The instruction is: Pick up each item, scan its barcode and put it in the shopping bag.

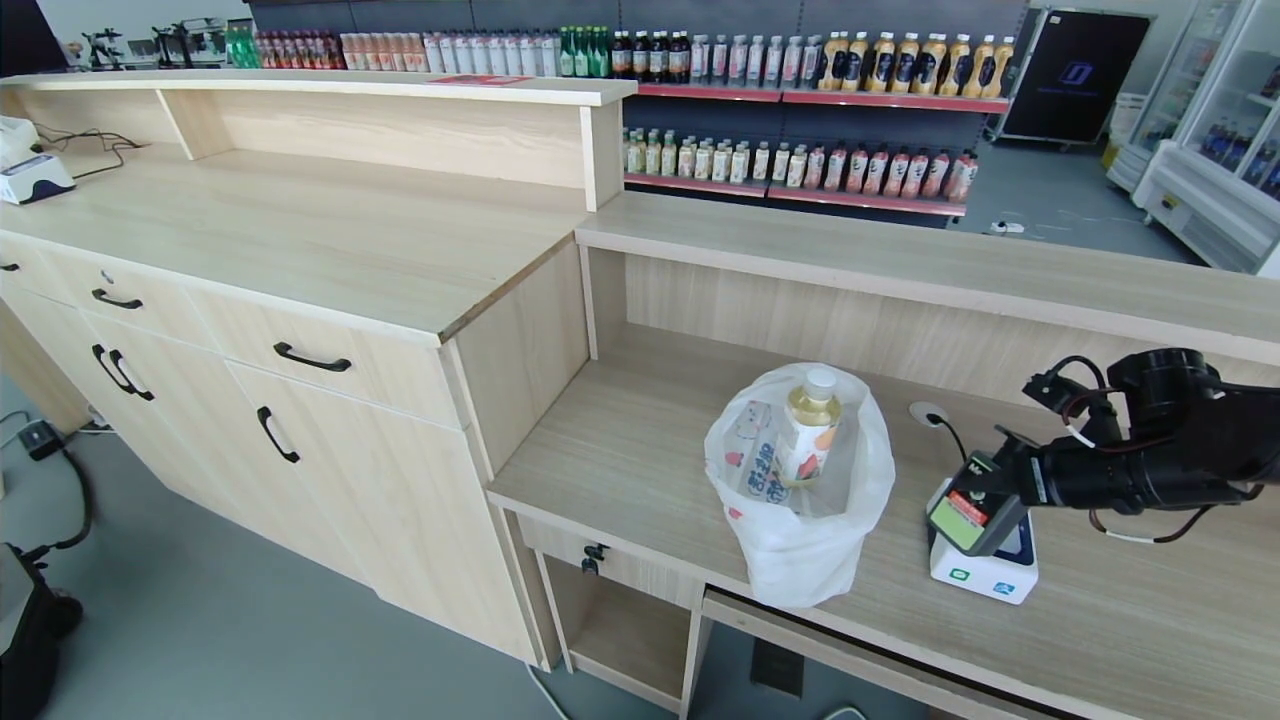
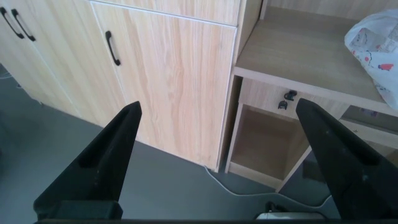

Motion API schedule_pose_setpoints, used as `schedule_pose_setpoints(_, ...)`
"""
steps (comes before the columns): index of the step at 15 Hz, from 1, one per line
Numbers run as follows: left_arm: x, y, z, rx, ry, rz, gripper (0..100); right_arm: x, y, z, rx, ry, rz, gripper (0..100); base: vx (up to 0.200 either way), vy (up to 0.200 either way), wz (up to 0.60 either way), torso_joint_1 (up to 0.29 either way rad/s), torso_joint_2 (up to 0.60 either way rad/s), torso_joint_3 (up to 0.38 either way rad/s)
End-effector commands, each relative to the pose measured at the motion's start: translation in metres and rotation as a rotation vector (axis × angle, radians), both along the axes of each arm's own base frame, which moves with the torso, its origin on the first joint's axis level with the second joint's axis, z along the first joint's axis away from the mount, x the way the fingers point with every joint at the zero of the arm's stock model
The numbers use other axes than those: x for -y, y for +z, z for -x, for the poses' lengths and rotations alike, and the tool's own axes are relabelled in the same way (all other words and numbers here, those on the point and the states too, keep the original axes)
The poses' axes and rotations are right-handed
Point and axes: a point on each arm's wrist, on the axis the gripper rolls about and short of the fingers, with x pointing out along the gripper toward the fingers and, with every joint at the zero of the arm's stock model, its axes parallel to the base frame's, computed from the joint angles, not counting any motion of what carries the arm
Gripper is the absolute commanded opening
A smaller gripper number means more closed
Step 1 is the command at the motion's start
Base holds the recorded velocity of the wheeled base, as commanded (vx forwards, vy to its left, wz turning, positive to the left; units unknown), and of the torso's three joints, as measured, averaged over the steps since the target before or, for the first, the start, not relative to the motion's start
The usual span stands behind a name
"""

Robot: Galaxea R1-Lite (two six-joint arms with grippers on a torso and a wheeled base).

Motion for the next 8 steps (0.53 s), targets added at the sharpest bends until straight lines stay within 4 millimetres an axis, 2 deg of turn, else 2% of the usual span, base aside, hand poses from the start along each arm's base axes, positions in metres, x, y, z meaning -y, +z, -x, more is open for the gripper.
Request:
schedule_pose_setpoints(1, 0.000, 0.000, 0.000, 0.001, 0.000, 0.000, 100, 0.001, 0.006, 0.001, 0.013, -0.009, -0.002, 0, 0.000, 0.000, 0.00, 0.000, 0.00, 0.000)
schedule_pose_setpoints(2, 0.000, 0.000, 0.000, 0.001, 0.000, 0.000, 100, 0.000, 0.018, 0.004, 0.037, -0.024, -0.014, 0, 0.000, 0.000, 0.00, 0.000, 0.00, 0.000)
schedule_pose_setpoints(4, 0.000, 0.000, 0.000, 0.001, 0.000, 0.000, 100, -0.009, 0.063, 0.027, 0.174, -0.006, 0.032, 0, 0.000, 0.000, 0.00, 0.000, 0.00, 0.000)
schedule_pose_setpoints(5, 0.000, 0.000, 0.000, 0.001, 0.000, 0.000, 100, -0.013, 0.091, 0.051, 0.285, 0.017, 0.131, 0, 0.000, 0.000, 0.00, 0.000, 0.00, 0.000)
schedule_pose_setpoints(6, 0.000, 0.000, 0.000, 0.001, 0.000, 0.000, 100, -0.014, 0.108, 0.075, 0.376, 0.029, 0.278, 0, 0.000, 0.000, 0.00, 0.000, 0.00, 0.000)
schedule_pose_setpoints(7, 0.000, 0.000, 0.000, 0.001, 0.000, 0.000, 100, -0.012, 0.117, 0.098, 0.466, 0.027, 0.435, 0, 0.000, 0.000, 0.00, 0.000, 0.00, 0.000)
schedule_pose_setpoints(8, 0.000, 0.000, 0.000, 0.001, 0.000, 0.000, 100, -0.012, 0.123, 0.110, 0.548, 0.028, 0.500, 0, 0.000, 0.000, 0.00, 0.000, 0.00, 0.000)
